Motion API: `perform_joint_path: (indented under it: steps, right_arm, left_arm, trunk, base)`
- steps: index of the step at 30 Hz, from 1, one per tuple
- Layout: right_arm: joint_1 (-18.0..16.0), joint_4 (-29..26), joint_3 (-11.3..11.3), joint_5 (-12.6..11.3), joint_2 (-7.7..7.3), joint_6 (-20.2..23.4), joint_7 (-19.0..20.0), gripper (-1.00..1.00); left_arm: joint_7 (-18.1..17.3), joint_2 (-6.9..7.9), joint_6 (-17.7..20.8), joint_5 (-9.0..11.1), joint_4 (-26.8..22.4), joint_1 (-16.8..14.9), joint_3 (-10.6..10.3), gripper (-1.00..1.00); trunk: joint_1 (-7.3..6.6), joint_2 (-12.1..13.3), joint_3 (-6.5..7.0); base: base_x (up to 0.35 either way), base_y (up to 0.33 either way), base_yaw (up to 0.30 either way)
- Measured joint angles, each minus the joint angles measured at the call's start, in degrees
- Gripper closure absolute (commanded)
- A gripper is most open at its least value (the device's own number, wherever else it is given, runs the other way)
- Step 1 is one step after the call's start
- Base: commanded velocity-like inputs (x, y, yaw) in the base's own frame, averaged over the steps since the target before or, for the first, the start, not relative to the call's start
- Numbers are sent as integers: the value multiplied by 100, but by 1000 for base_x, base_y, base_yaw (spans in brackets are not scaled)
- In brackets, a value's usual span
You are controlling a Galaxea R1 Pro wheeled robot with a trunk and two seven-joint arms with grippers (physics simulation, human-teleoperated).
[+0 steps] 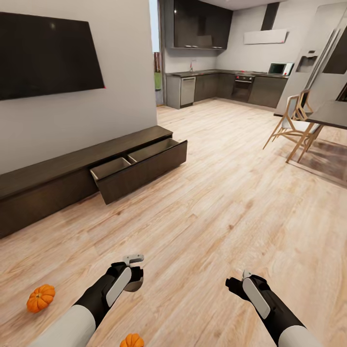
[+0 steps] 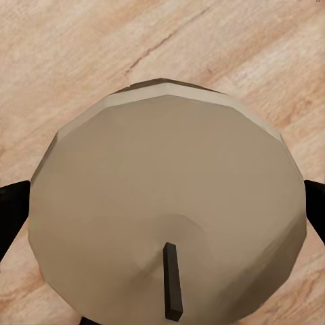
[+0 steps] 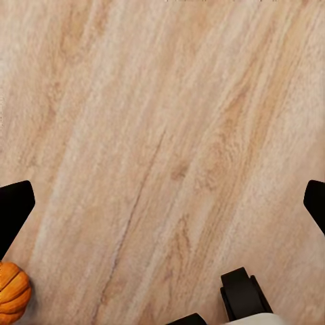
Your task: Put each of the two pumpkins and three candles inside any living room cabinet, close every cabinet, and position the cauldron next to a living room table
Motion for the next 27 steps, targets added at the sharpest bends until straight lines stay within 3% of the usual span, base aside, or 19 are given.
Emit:
perform_joint_path:
  steps: [14,27]
  right_arm:
    - [0,-1,-9,-16,0,1,0,-100]
    - [1,7,-10,-35,0,8,-1,-100]
  left_arm:
    - [0,0,-2,-30,2,-1,-8,100]
    - [0,0,1,-51,2,-1,-11,100]
  trunk:
    - [-1,0,0]
    - [1,0,0]
  base:
    - [72,-67,41]
    - [6,-52,-103]
